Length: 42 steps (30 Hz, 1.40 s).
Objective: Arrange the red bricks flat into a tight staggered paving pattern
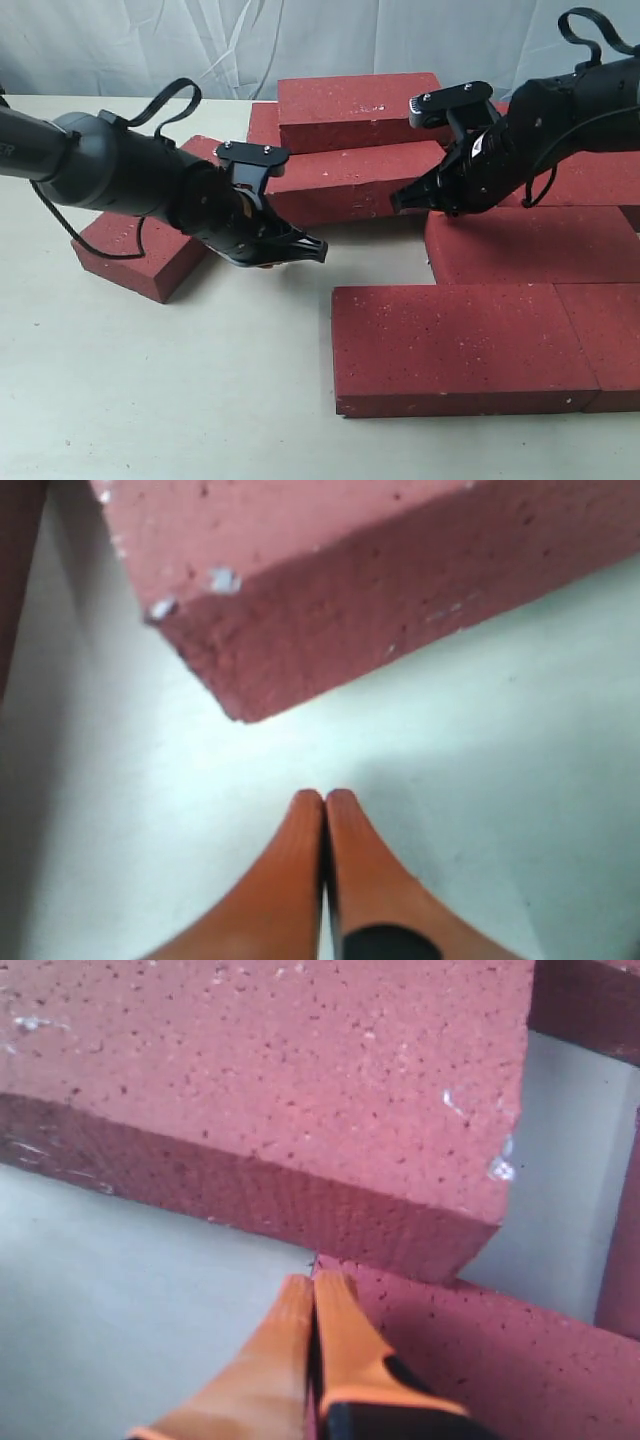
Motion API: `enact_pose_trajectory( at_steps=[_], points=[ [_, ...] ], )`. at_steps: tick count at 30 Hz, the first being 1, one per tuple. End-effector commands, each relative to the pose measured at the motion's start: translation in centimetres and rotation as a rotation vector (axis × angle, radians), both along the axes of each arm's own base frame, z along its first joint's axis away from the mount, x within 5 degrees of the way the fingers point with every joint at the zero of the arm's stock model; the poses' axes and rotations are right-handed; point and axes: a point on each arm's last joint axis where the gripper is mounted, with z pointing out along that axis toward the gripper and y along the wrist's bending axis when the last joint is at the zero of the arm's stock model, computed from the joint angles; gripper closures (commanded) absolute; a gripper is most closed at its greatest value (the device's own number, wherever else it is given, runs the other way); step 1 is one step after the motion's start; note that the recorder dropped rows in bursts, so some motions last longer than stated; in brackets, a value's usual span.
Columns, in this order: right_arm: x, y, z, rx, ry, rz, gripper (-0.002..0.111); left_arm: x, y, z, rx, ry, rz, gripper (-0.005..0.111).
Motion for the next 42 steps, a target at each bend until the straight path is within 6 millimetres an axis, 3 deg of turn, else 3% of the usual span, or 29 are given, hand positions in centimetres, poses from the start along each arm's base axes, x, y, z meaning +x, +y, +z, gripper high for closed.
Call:
enact_pose_trajectory(
  at_steps=[1, 6, 9, 14, 17, 21, 30, 42],
  points=[
    [0.2, 0.2, 3.4, 0.039, -0.008, -0.016, 0.109, -0.4, 0.5, 3.2, 0.003, -0.019, -0.014, 0.107],
    [0.4, 0.3, 5.8, 0.034, -0.02, -0.004, 0.109, 0.9, 2.7, 3.4, 0.023, -0.015, 0.041, 0.107],
    [0.6, -0.1, 5.9, -0.028, -0.051, 0.018, 0.109, 2.0, 5.0, 2.3, 0.049, 0.038, 0.115, 0.107],
    [1.2, -0.8, 6.1, -0.045, -0.104, -0.111, 0.109, 3.3, 8.4, 1.1, 0.077, 0.097, 0.212, 0.107],
    [1.7, -1.2, 6.0, -0.086, -0.146, -0.13, 0.109, 3.8, 10.1, 0.2, 0.094, 0.137, 0.259, 0.107],
    [2.4, -1.3, 4.2, -0.154, -0.133, -0.124, 0.109, 4.1, 12.0, -0.1, 0.094, 0.182, 0.334, 0.107],
    [4.3, -1.6, 0.4, -0.197, -0.181, -0.232, 0.109, 4.0, 11.6, 1.0, 0.043, 0.168, 0.36, 0.107],
    [4.9, 0.0, -1.5, -0.022, -0.166, -0.23, 0.109, 4.0, 10.2, 1.2, -0.005, 0.143, 0.336, 0.107]
  ],
)
